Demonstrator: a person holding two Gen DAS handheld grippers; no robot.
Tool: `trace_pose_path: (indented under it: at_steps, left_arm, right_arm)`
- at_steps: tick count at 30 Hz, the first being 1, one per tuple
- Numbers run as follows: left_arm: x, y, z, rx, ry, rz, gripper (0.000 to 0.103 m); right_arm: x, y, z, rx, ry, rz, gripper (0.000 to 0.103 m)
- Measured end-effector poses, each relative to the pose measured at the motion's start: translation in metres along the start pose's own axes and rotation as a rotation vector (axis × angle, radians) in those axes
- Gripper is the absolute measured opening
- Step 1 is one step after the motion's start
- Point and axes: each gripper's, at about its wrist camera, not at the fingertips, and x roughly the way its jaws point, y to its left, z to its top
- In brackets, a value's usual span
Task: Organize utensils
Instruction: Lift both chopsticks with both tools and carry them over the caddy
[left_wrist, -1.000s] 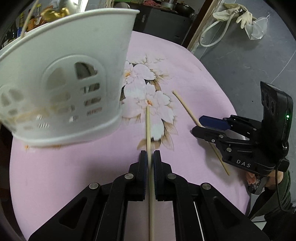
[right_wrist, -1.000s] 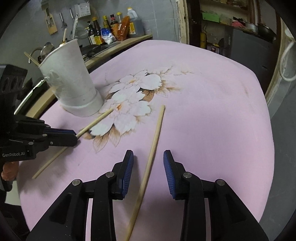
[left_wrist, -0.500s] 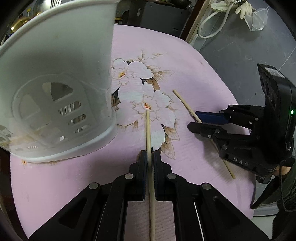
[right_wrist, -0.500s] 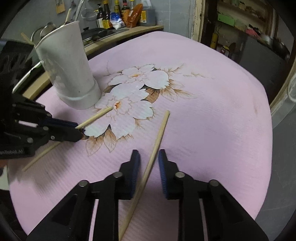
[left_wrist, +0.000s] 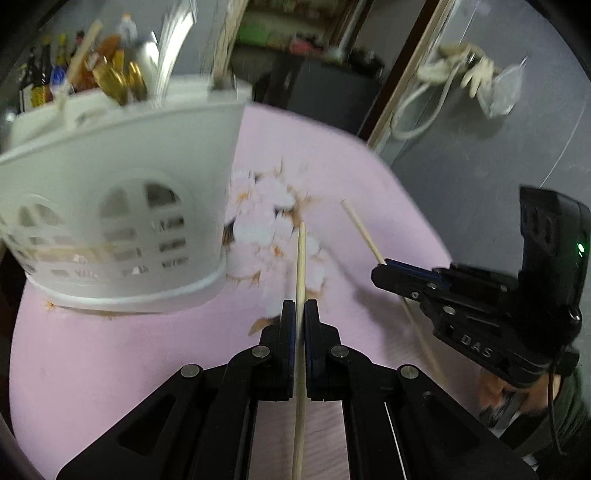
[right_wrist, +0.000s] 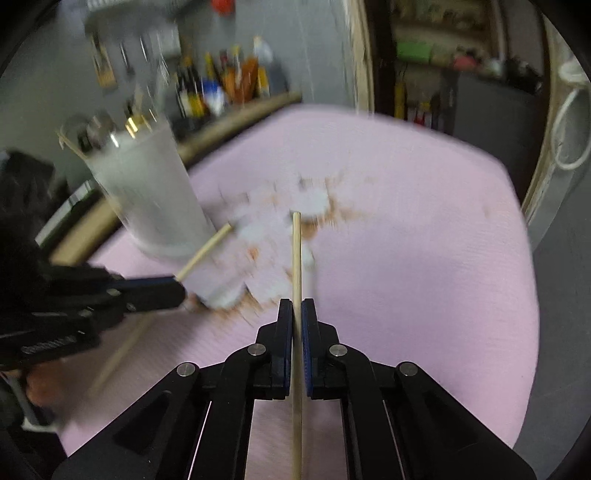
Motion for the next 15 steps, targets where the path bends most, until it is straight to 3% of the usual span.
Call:
trace_pose_path:
  at_steps: [4,9,15]
  left_arm:
    - [-0.024,-0.003,-0.002,0.0,-0.161,0.002,0.002]
    - [-0.052,-0.01,-0.004,0.049,-0.377,0.045,0.002]
    - [-0.085,-0.009,0.007,0.06,-0.578,0.113,0.002]
  right_arm:
    - [-0.036,0.017,0.001,0.022,-0.214,0.035,0.003]
    - [-0.063,0.053,0.005,-0.087,-0.446,-0.006,0.003]
    - [-0.08,0.093,0.022,-0.189,-0.649,-0.036,0.003]
